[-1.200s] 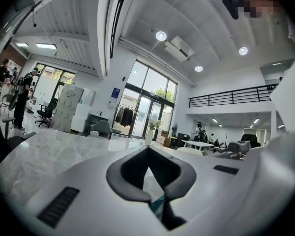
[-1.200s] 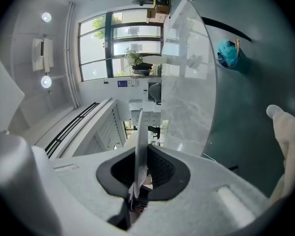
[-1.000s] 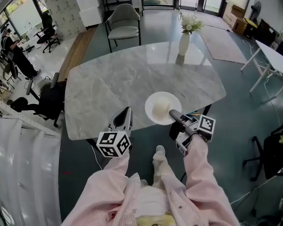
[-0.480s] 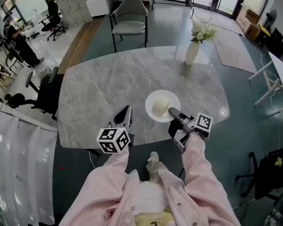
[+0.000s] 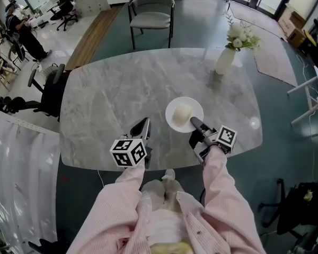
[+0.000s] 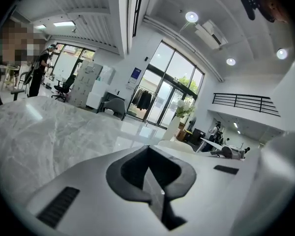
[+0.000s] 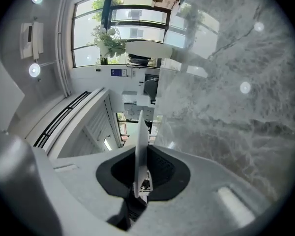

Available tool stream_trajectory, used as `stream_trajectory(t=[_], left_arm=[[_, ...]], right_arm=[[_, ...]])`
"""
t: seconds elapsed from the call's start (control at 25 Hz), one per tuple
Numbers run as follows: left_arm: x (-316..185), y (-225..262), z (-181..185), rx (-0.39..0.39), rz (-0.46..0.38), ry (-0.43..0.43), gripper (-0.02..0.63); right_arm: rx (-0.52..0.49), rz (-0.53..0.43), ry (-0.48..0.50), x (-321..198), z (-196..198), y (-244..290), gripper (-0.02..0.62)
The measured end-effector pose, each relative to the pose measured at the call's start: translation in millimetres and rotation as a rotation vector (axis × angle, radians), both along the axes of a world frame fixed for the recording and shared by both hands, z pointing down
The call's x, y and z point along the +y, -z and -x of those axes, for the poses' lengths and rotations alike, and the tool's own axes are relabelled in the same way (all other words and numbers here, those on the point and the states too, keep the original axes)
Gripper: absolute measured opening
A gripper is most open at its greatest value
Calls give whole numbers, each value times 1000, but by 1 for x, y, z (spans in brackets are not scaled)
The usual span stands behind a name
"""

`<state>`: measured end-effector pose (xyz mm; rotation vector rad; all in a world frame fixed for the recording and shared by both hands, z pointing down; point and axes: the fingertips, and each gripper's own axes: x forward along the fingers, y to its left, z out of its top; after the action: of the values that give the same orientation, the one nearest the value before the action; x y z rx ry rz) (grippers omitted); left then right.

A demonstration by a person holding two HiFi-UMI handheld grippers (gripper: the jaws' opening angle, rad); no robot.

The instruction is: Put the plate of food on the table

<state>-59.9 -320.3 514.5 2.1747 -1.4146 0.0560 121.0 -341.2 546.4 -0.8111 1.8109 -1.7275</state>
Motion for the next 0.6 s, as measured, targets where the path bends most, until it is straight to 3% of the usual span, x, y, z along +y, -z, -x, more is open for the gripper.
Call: stream_trajectory(t=[0.24,0.6], left_arm=[[-24,-34,-7,-1,92,-24,-3],[-42,-86,-22,2,210,-58,-3]], right_arm=[[-16,44,-21,-26,0,-33,26],[63,140,-9,-46,7,-79,26]])
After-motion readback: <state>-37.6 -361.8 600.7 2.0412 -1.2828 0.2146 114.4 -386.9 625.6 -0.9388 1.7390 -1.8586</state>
